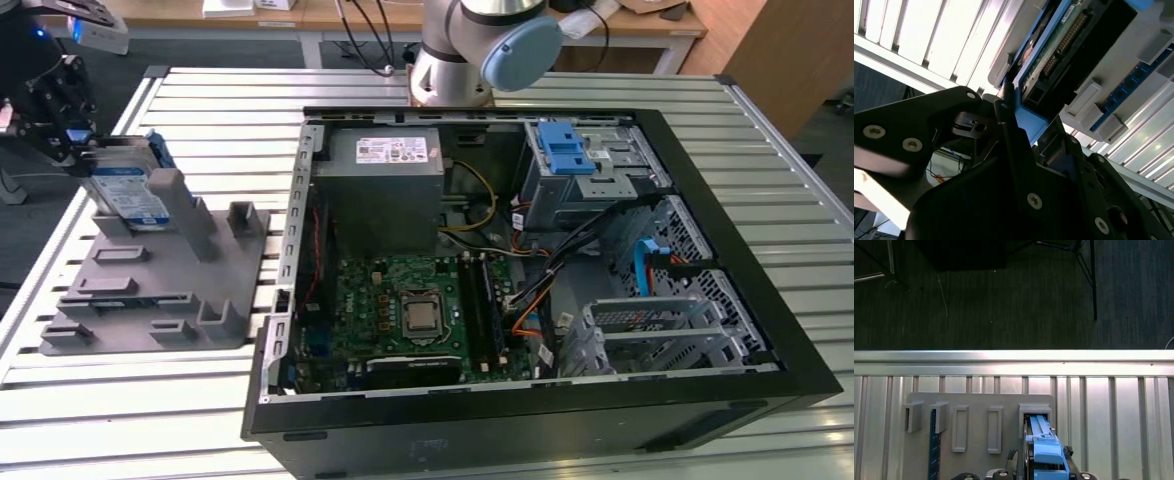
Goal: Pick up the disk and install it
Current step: 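Pick up the disk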
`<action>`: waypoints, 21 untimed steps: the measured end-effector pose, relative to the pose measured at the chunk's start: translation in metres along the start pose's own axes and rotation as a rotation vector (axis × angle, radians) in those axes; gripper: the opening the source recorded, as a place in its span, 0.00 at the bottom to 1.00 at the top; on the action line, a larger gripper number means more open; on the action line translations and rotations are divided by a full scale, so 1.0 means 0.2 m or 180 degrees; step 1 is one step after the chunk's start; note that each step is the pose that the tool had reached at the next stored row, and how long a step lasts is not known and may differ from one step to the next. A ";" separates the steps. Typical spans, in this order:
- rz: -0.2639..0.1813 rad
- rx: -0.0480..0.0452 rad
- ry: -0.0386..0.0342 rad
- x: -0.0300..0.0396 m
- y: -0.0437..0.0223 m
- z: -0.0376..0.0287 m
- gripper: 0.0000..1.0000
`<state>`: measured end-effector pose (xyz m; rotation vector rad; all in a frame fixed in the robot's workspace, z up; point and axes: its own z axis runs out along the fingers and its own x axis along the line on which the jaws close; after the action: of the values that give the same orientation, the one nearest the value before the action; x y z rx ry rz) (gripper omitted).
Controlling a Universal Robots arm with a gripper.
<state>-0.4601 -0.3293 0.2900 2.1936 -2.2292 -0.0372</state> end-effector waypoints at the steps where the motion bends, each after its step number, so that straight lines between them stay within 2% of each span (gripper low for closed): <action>1: -0.0001 0.0000 0.0000 0.000 0.000 0.000 0.44; 5: -0.0003 0.0000 0.0000 0.000 0.000 0.000 0.43; 6: -0.0004 0.0000 0.0000 0.000 0.000 0.000 0.36; 13: -0.0005 0.0000 0.0000 0.000 0.000 -0.008 0.36; 17: -0.0005 0.0000 0.0000 0.000 0.001 -0.040 0.36; 21: -0.0005 0.0000 0.0000 -0.001 0.003 -0.096 0.36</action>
<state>-0.4601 -0.3292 0.3092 2.1952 -2.2275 -0.0372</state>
